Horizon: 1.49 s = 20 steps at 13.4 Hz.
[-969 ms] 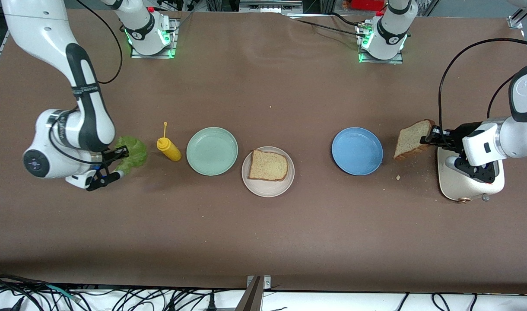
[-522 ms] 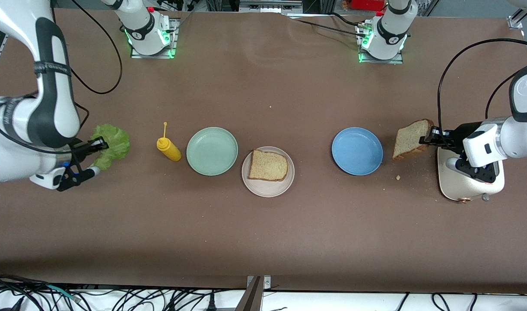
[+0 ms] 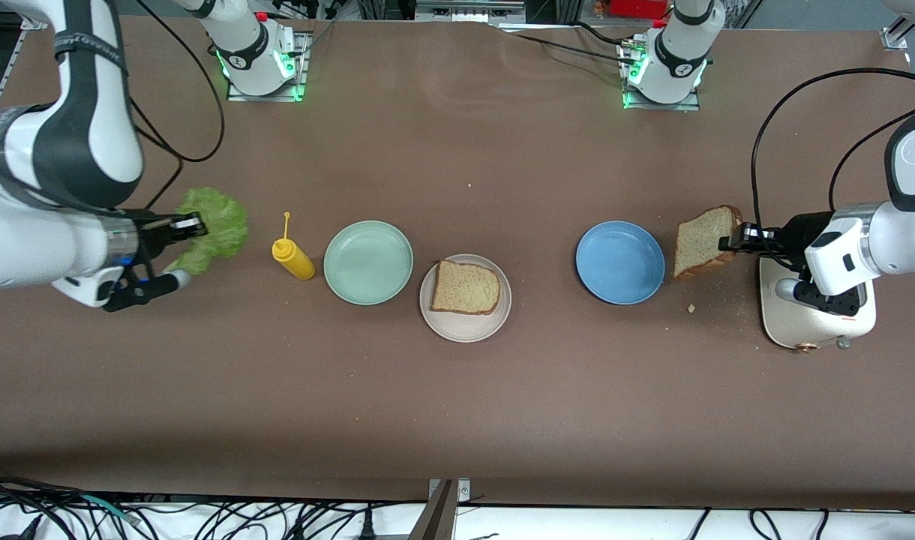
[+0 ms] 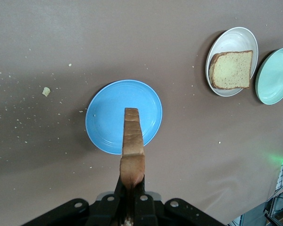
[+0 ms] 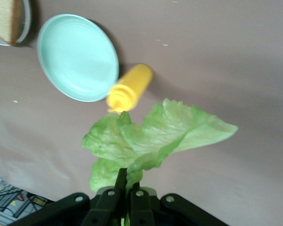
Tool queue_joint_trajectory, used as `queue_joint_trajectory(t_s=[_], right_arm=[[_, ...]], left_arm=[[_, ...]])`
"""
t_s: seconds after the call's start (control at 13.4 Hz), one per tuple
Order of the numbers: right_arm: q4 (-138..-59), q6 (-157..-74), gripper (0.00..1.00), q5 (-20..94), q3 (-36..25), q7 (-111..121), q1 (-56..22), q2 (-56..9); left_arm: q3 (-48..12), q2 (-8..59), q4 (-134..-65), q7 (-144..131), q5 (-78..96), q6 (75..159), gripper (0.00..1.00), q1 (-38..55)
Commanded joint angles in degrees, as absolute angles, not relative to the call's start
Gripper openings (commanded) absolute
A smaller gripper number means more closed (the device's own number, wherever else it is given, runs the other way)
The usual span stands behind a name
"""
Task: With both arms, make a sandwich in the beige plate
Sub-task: 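Carry the lettuce leaf onto the bread on the beige plate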
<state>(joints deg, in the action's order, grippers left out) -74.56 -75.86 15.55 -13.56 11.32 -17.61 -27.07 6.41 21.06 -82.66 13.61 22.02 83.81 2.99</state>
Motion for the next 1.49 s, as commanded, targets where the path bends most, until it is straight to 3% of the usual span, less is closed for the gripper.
queue_joint_trajectory(t_s=[0.0,0.37,0.82,1.04,1.42], right_arm=[[-74.18,-75.23,0.00,20.28,-13.36,5.04,-19.41,-26.63],[-74.71,-83.90,0.00,25.92,-13.10,-4.99,-27.31,-28.47],[-74.88,-100.88,0.00,34.97,-13.01,-9.23,-36.46,-38.13],[-75.06,-106.68,0.00,43.13,-12.31,-7.30,-38.58,-41.92],[-75.23,-114.33,0.00,45.44,-10.37,3.51,-40.16,-45.88]], left_arm=[[6.68,21.45,-81.65,11.43,23.91,82.62,0.00,3.08],[6.68,21.45,-81.74,10.20,25.58,82.62,0.00,2.99],[6.68,21.80,-81.83,10.20,25.58,82.62,0.00,2.99],[6.68,21.88,-81.74,10.20,25.66,82.62,0.00,3.08],[6.68,22.24,-81.74,9.85,25.75,82.62,0.00,3.08]])
